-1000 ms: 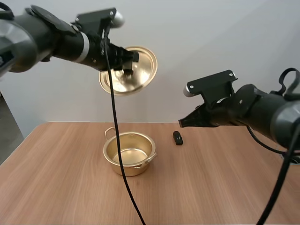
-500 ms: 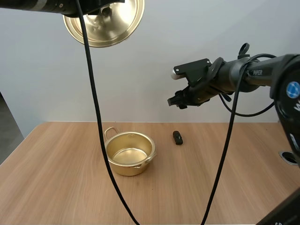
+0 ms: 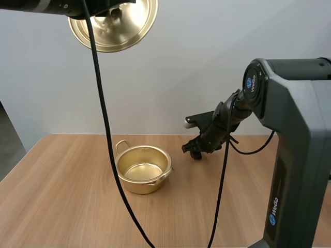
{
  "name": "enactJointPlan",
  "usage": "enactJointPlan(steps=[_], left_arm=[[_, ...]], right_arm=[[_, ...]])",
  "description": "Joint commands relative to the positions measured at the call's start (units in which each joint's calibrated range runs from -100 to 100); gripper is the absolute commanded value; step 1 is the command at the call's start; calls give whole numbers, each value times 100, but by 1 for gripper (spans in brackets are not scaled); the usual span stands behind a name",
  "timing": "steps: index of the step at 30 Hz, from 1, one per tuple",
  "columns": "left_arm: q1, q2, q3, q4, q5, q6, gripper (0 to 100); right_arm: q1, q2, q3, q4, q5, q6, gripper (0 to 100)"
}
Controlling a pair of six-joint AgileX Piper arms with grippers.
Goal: Open the pot, put the car inside, and close it
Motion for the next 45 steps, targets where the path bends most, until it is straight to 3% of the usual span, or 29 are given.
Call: enactJointPlan(steps=[1, 6, 9, 11, 13, 17, 20, 24, 28, 30, 33, 38, 39, 40, 43, 44, 45], left_arm=[[5, -4, -6, 0, 40, -5, 0], [5, -4, -6, 0, 128, -5, 0], [5, -4, -6, 0, 205, -5, 0], [5, -4, -6, 0, 224, -5, 0], [5, -4, -6, 0, 224, -5, 0], [5, -4, -6, 39, 220, 11, 0], [5, -4, -6, 60, 220, 11, 0], [5, -4, -6, 54, 220, 62, 0], [5, -4, -6, -14, 220, 121, 0], [5, -4, -6, -31, 220, 131, 0], [5, -4, -6, -57, 220, 163, 0], [5, -4, -6, -72, 220, 163, 0], [5, -4, -6, -86, 220, 163, 0], [5, -4, -6, -105, 220, 163, 0], [5, -4, -6, -125, 220, 163, 0], [5, -4, -6, -119, 245, 163, 0], [5, -4, -6, -119, 277, 182, 0]], right_arm=[[8, 79, 0, 25, -118, -35, 83], [69, 208, -40, 39, -567, -82, 83], [91, 393, -158, 39, -584, -82, 76], [114, 515, -201, 49, -518, -82, 55], [114, 568, -216, 49, -313, -82, 1], [97, 107, -227, -77, -268, -109, 0], [108, -909, -227, 282, -320, -145, 0], [246, -1982, -212, 1700, 967, -1366, 0], [425, -2425, -24, 3439, 3232, -2623, 0], [589, -2403, 109, 3561, 3598, -2766, 0], [815, -2291, 414, 3471, 3203, -3034, 0], [940, -1836, 666, 3459, 2985, -3277, 0], [956, -1708, 666, 3470, 3058, -3277, 1], [985, -1611, 666, 3470, 3126, -3309, 12], [1002, -1354, 666, 3458, 2939, -3308, 77], [1002, -1351, 666, 3448, 2633, -3267, 93], [1002, -1364, 666, 3424, 2288, -3233, 98]])
